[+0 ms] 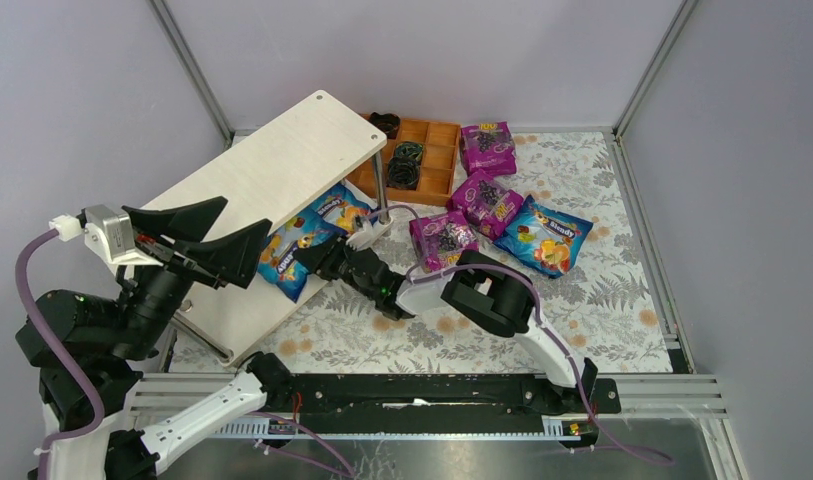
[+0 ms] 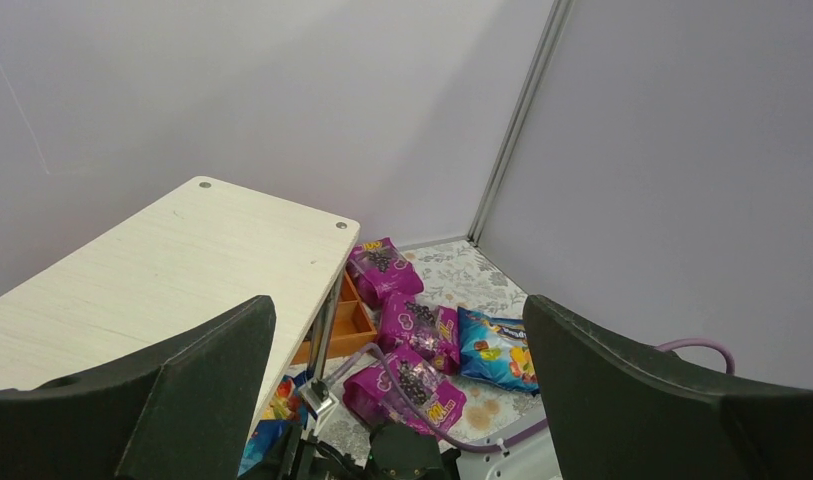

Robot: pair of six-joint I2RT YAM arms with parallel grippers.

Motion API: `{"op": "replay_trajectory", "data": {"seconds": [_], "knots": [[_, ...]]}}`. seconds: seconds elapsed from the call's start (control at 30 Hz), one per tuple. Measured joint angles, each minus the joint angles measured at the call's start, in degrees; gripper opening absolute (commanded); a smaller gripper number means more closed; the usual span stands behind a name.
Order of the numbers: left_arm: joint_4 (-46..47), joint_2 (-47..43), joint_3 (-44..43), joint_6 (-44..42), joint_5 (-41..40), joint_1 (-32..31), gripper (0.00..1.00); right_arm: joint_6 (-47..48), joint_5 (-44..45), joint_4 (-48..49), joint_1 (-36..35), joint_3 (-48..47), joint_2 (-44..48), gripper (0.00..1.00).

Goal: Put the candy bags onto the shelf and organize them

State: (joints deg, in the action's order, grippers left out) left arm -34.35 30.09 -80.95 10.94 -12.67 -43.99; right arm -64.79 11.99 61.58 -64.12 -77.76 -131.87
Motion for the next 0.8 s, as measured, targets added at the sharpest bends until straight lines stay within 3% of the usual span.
{"op": "replay_trajectory", "data": {"seconds": [0.3, 0.57, 0.8], "knots": [[0.02, 0.00, 0.15, 0.04, 0.59, 0.00, 0.99, -3.67, 4.07, -2.16, -1.16, 2.16, 0.00, 0.23], [0.04, 0.00, 0.72, 0.59, 1.16, 0.00, 0.99, -4.04, 5.11, -5.77, -1.49, 1.73, 0.68, 0.44], [0.04, 0.02, 0.76, 1.01, 1.97, 0.00, 0.99, -1.16, 5.03, -13.81, -1.68, -2.21, 1.09, 0.42]]}}
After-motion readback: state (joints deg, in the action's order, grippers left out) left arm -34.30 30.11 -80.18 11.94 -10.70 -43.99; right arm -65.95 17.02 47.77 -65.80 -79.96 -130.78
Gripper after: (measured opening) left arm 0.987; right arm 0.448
